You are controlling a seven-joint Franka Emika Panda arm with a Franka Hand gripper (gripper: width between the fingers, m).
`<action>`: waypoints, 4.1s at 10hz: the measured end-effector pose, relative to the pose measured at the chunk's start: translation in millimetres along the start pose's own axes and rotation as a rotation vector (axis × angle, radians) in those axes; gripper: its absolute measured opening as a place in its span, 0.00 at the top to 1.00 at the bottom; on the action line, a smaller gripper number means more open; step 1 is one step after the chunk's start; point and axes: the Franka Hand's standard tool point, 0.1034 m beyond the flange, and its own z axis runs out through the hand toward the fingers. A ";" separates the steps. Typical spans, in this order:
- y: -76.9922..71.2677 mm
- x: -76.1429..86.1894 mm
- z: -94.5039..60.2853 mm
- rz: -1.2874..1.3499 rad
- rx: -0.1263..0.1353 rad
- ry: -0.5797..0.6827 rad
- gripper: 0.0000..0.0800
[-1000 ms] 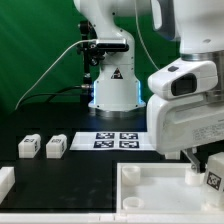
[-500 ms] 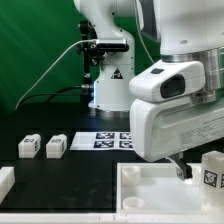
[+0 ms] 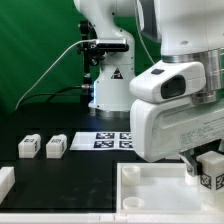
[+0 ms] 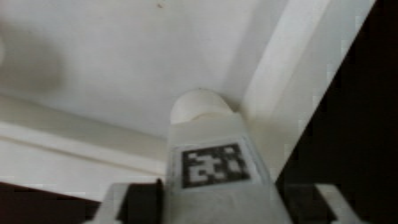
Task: Assemble one leg
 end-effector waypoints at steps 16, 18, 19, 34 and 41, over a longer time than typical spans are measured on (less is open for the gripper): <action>-12.1 5.2 4.9 1.603 0.107 -0.025 0.51; -12.7 3.8 5.7 1.427 0.104 -0.022 0.21; -13.8 2.5 4.9 1.234 0.083 -0.027 0.21; 0.6 7.1 5.0 1.188 0.033 0.061 0.62; -16.8 7.6 9.2 1.811 0.176 0.062 0.54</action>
Offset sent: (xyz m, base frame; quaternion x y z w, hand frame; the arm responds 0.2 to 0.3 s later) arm 0.0035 0.0022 0.0074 0.0181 0.0233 0.4532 0.8909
